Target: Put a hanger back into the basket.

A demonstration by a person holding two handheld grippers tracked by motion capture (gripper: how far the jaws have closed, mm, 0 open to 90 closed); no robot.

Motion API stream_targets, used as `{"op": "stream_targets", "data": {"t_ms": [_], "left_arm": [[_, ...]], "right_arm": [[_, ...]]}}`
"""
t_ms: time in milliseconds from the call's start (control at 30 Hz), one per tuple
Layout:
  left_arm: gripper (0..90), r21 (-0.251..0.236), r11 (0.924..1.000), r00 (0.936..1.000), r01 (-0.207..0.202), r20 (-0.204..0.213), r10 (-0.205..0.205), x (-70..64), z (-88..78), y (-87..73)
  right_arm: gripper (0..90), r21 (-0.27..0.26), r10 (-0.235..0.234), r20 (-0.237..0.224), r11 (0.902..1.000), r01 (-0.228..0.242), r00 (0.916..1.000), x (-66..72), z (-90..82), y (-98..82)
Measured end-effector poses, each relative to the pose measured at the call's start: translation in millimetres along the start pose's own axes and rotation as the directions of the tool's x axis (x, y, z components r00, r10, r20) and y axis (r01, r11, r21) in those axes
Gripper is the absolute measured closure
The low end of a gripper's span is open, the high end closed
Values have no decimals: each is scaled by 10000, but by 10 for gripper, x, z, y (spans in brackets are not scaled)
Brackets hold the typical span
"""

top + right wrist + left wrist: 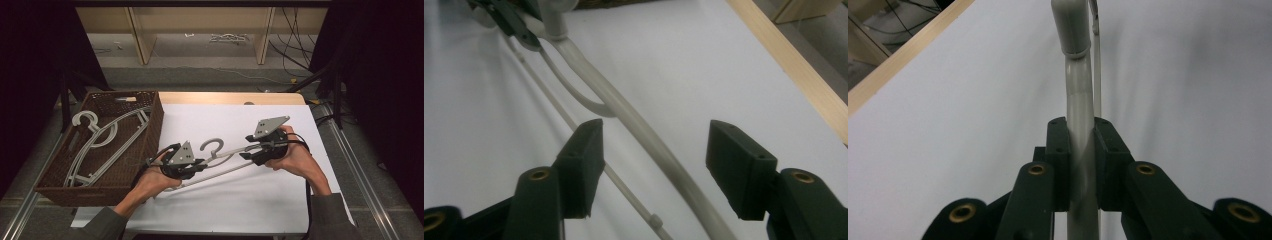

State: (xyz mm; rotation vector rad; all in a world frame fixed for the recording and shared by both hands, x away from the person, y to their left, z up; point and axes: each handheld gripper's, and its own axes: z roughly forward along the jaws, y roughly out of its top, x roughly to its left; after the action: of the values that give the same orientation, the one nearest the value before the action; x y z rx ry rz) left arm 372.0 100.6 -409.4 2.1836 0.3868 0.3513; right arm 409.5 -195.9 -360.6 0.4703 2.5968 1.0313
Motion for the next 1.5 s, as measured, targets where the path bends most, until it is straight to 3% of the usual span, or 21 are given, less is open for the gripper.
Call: {"op": "stream_targets", "data": {"t_ms": [33,133,200,233,367,400,500,533,600,733,833,867,933,967,1133,1200,1300,1367,1400,1433,1500], "left_arm": [[795,-103,9991,9992,410,-19,-410,12,-4,-6],[795,-182,9950,9952,977,-59,-979,50,-31,-19],[795,51,9948,9945,1017,-255,-1015,94,-74,-28],[794,-240,9884,9880,1502,-324,-1509,86,-69,-34],[794,-500,9779,9784,2028,-318,-2045,143,-136,-46],[794,-603,9706,9716,2328,-299,-2349,148,-153,-49],[794,-885,9617,9645,2592,-287,-2626,184,-211,-54],[794,-988,9535,9571,2847,-274,-2886,185,-229,-53],[794,-1069,9485,9526,2983,-287,-3028,207,-268,-51],[794,-1402,9245,9332,3545,-89,-3592,239,-346,-55],[794,-1553,9154,9262,3713,-83,-3771,258,-402,-52],[794,-1621,9078,9196,3869,-51,-3929,256,-418,-48],[794,-1770,9009,9153,3963,-4,-4027,262,-462,-41],[794,-1826,8983,9134,3997,-23,-4070,259,-479,-36],[793,-2126,8884,9096,4069,45,-4156,242,-592,12],[793,-2236,8861,9099,4060,87,-4148,231,-635,28],[793,-2403,8729,9016,4247,249,-4318,217,-694,36],[793,-2576,8579,8926,4446,470,-4484,217,-738,42],[793,-2606,8558,8915,4468,505,-4501,220,-757,46],[793,-2667,8485,8865,4572,602,-4588,224,-789,60],[793,-2701,8453,8841,4609,576,-4637,233,-852,96]], "right_arm": [[381,-1,124,-42,9999,-124,9999,-3,-3,1],[340,-183,435,242,9989,-431,9988,-14,-2,10],[314,-442,631,380,9971,-614,9973,-10,-16,20],[313,-616,742,489,9956,-711,9960,-7,-22,23],[290,-1111,1067,867,9891,-968,9905,21,-55,11],[290,-1257,1099,1015,9873,-968,9888,30,-65,5],[283,-1726,1572,1216,9757,-1351,9801,79,-105,-22],[279,-2018,1661,1316,9697,-1377,9773,100,-118,-39],[267,-2299,1847,1428,9618,-1489,9724,141,-133,-72],[253,-2774,2171,1685,9465,-1651,9615,236,-140,-149],[238,-3077,2349,1799,9358,-1722,9552,313,-123,-193],[237,-3196,2428,1868,9313,-1748,9519,340,-113,-202],[234,-3419,2637,1781,9200,-1917,9480,391,-101,-222],[221,-3655,2670,1959,9128,-1824,9436,413,-85,-238],[220,-3934,2882,1914,8983,-1956,9382,521,-66,-303],[217,-3936,2798,1952,9002,-1862,9400,553,-55,-339],[217,-3945,2843,1964,8991,-1898,9384,602,-39,-393],[216,-3979,2890,1805,8956,-1989,9402,628,-30,-427],[216,-3870,2946,1706,8976,-2111,9403,645,-39,-443],[215,-3921,2958,1826,8965,-2065,9376,650,-43,-458],[206,-4045,2975,1815,8914,-2046,9373,668,-41,-493]]}}
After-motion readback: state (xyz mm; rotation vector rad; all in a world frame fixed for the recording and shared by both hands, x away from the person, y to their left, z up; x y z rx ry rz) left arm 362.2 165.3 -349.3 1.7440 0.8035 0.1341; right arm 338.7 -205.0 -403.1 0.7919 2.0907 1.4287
